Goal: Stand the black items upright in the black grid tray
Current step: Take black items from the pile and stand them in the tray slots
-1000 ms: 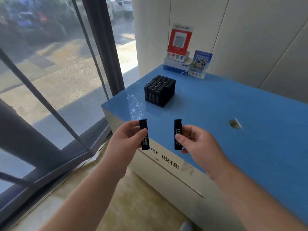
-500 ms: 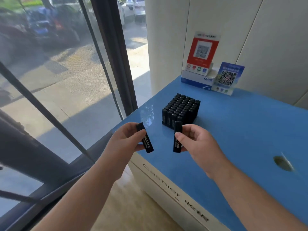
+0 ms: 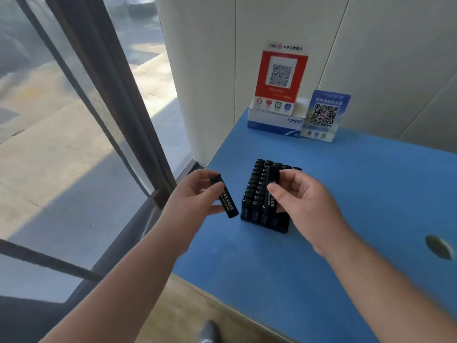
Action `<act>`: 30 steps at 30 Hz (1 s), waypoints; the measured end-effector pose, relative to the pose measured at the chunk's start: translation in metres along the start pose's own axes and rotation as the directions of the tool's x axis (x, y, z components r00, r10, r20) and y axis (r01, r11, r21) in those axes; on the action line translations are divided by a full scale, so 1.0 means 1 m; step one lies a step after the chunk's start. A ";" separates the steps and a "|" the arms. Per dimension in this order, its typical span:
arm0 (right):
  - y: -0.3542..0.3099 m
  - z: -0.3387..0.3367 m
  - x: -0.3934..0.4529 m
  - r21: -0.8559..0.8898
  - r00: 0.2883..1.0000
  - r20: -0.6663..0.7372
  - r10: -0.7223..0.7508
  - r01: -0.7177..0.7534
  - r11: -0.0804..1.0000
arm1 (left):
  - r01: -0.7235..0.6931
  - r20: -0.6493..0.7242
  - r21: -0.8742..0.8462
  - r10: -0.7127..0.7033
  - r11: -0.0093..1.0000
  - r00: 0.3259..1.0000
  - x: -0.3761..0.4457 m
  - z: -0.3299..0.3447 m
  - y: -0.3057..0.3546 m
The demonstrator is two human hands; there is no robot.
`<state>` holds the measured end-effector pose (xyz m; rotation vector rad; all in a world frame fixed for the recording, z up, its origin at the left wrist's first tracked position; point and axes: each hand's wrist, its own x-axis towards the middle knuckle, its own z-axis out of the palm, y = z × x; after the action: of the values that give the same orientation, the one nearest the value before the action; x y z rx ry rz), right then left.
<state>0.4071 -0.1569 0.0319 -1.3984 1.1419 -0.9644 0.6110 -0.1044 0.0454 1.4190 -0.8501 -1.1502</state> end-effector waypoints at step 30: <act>0.023 -0.038 -0.037 0.084 0.858 -0.500 0.116 -0.086 0.993 | -0.794 0.762 0.516 0.252 0.321 0.597 0.082 0.095 -0.006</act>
<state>0.3586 -0.1298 0.0153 -1.0471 1.5413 -1.3223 0.5423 -0.2078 0.0268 1.2421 -2.4091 -0.5251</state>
